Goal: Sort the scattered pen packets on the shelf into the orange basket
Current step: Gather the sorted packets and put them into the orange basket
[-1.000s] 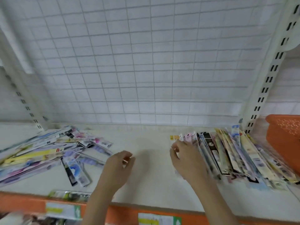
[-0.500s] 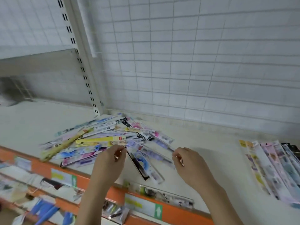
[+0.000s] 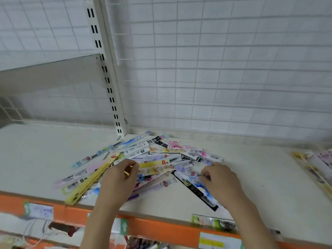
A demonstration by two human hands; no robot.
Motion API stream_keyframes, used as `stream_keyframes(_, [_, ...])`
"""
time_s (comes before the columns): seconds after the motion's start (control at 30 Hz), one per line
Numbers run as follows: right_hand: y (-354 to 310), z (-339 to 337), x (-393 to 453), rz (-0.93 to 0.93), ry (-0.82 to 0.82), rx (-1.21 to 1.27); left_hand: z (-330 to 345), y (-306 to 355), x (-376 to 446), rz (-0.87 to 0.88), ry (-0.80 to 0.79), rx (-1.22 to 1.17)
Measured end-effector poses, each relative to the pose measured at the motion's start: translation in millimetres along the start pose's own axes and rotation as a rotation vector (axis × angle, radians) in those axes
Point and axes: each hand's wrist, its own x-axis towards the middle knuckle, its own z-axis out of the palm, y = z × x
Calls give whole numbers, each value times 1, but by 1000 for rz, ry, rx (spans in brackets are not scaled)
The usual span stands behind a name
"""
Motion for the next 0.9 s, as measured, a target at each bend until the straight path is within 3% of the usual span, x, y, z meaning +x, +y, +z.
stream_keyframes(0.27, [1,-8,-4,86,151,92,4,-7,10,30,-53,-45])
stream_keyframes(0.4, [-8,-2,-15,47,-71,87,7,-6,12,74,-89,-61])
stream_keyframes(0.47, [-8,4,-14,64,-102,94,7,-8,12,73,-89,-55])
stream_keyframes(0.63, [10,-8,-11,95,34,68,6,-8,13,69,-64,-54])
stream_keyframes(0.9, [-3,-8,-9,63,84,162,6,-3,11,102,-50,-79])
